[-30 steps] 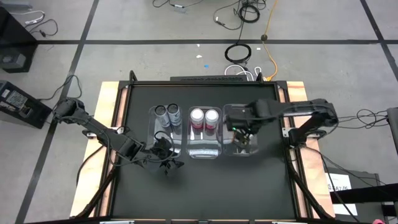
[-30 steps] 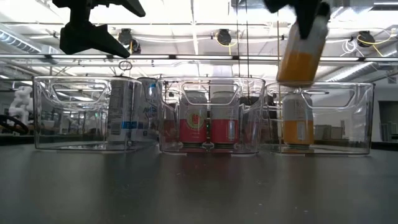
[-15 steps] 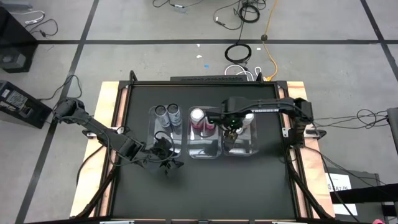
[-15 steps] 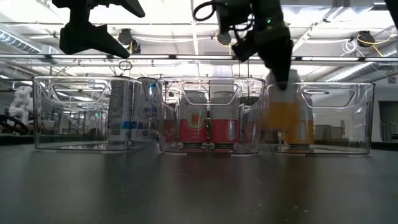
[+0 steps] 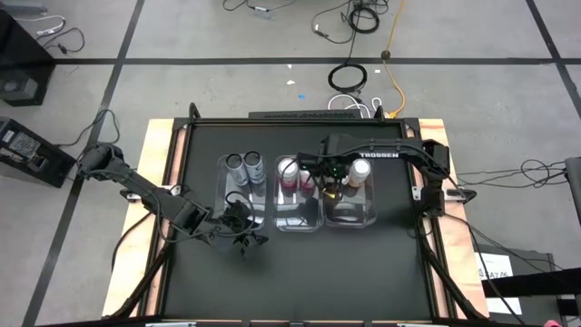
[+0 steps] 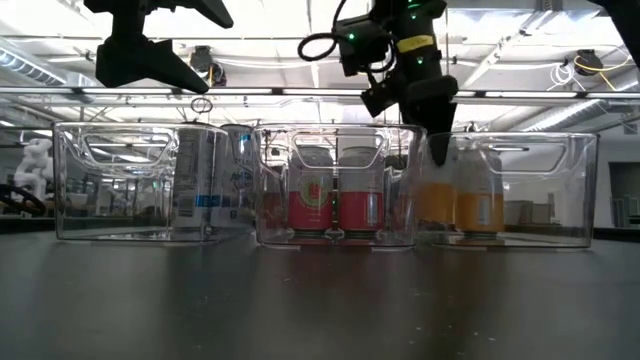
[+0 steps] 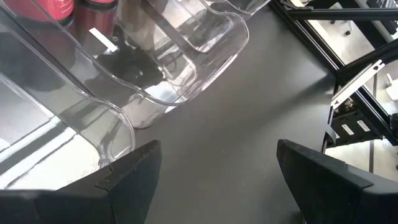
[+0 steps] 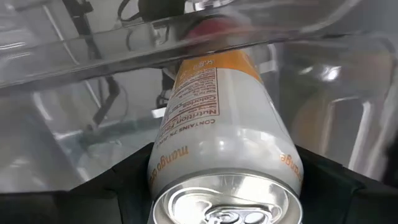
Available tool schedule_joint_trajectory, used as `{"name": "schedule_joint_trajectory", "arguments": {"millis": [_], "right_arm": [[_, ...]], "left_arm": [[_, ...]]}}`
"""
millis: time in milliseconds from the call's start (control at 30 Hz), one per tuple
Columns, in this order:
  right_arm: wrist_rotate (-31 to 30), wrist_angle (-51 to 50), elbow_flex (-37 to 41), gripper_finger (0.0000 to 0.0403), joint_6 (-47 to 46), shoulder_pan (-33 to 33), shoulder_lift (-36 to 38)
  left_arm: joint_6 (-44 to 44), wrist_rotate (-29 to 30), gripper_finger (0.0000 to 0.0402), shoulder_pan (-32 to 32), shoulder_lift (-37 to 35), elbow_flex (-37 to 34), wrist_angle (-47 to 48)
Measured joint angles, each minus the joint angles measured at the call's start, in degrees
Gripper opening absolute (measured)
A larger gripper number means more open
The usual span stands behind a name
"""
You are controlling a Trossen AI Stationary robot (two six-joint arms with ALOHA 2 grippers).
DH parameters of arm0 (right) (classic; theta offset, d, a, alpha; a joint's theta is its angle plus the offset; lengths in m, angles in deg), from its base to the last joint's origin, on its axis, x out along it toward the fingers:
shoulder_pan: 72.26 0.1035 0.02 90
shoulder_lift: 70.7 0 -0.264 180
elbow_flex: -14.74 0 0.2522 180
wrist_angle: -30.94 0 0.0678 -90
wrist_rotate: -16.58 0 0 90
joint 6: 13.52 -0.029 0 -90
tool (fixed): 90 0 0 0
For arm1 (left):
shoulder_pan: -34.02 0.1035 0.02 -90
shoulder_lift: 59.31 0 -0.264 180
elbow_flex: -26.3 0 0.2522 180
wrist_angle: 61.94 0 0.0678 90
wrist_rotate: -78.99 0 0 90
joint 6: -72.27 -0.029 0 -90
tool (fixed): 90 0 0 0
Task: Sort soda cans
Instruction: Put the orange-white soda can into the right transparent bin
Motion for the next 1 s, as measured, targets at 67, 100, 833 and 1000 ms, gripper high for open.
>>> {"name": "schedule_joint_trajectory", "arguments": {"millis": [67,100,833,1000], "right_arm": [[-0.82,0.35,0.00,0.0284,1.62,-0.94,0.01],[-1.00,0.37,0.00,0.0284,2.35,-1.39,0.01],[0.65,2.91,0.00,0.0332,16.35,-4.48,0.03],[0.44,2.71,0.00,0.0334,16.40,-4.55,0.03]], "left_arm": [[0.01,0.00,0.0328,0.00,0.00,0.00,0.00],[0.01,0.01,0.0328,0.00,0.00,0.00,0.00],[0.15,0.07,0.0328,-0.02,0.00,0.00,-0.09],[0.17,0.07,0.0328,-0.02,0.00,0.00,-0.28]]}}
